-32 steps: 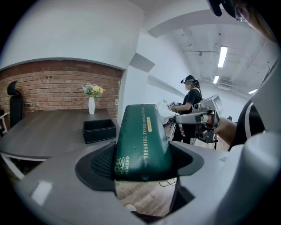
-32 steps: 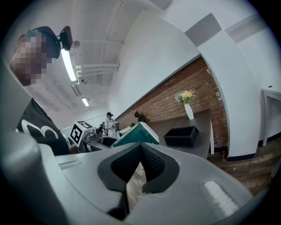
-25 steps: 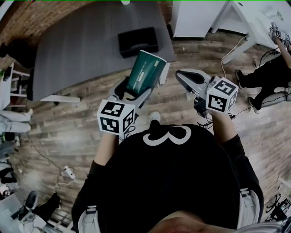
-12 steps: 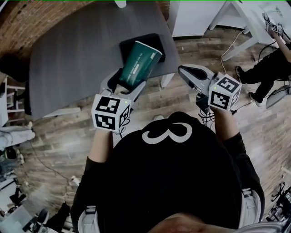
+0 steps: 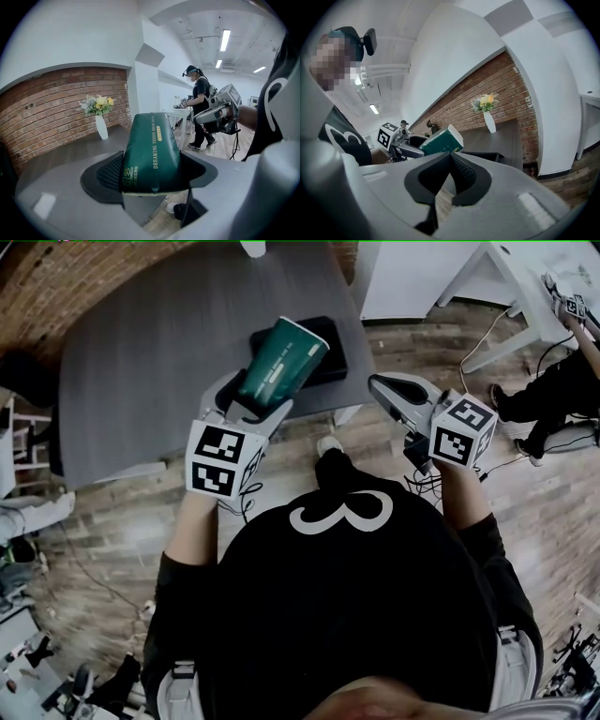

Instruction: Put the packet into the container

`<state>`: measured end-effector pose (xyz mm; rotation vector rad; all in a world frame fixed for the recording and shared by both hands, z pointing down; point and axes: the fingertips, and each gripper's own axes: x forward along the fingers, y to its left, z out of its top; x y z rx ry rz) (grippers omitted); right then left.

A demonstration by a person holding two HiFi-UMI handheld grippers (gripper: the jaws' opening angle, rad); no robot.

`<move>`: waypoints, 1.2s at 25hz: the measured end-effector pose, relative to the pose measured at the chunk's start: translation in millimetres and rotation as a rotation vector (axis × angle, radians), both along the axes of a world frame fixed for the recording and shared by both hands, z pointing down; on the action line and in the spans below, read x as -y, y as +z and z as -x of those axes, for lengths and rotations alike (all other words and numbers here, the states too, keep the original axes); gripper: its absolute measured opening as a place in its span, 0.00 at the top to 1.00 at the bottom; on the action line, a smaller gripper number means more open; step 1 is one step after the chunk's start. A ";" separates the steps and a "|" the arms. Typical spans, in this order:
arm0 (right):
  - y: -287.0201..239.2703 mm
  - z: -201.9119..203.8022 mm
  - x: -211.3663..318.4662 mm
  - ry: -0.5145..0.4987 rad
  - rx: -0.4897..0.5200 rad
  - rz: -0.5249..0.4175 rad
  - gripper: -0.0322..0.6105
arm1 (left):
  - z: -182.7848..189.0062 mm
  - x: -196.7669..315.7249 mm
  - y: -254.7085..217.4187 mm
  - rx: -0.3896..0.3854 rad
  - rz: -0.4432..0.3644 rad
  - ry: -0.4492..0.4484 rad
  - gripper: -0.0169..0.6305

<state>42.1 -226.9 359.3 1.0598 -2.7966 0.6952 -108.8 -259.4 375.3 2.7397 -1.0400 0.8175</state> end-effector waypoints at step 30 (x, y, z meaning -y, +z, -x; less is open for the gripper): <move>43.5 -29.7 88.1 0.035 0.007 0.126 0.95 | -25.1 86.3 73.8 0.241 0.026 0.524 0.36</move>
